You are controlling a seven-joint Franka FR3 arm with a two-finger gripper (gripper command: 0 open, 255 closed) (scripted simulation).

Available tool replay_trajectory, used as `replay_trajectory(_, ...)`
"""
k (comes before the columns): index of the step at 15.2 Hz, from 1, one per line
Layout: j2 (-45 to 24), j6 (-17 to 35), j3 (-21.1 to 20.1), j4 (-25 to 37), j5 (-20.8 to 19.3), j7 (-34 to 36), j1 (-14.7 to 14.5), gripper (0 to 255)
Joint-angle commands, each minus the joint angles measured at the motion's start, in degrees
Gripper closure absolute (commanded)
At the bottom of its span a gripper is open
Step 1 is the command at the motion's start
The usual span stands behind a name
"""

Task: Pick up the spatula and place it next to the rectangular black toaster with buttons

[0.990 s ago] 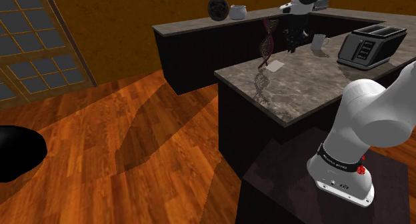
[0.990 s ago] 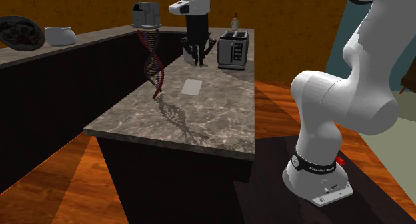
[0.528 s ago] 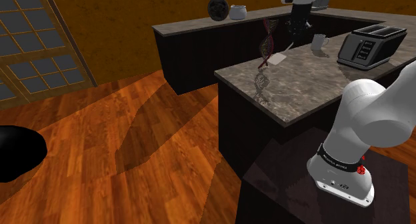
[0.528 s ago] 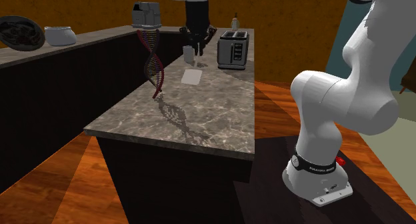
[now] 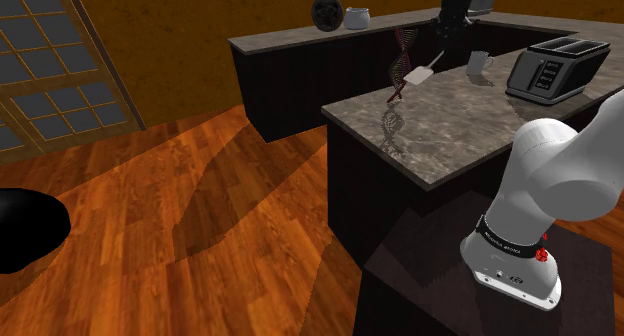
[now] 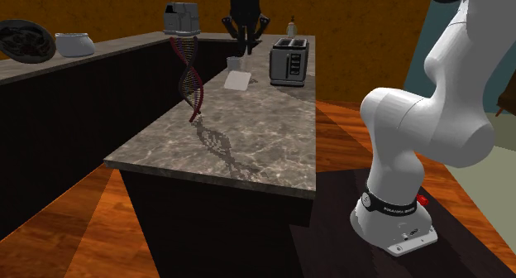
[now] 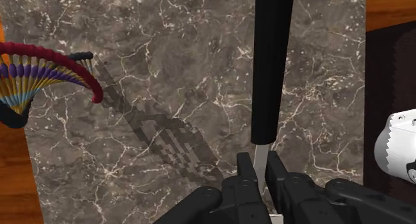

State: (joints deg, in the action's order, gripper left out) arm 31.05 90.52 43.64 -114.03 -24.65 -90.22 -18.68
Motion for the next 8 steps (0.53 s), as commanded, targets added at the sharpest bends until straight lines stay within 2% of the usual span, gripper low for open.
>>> replay_trajectory(1,-0.67,-1.42,-0.17,2.02,0.49,-0.32,-0.35,255)
replay_trajectory(8,3.63,-3.01,3.04,1.91,-3.61,-6.74,3.15,255)
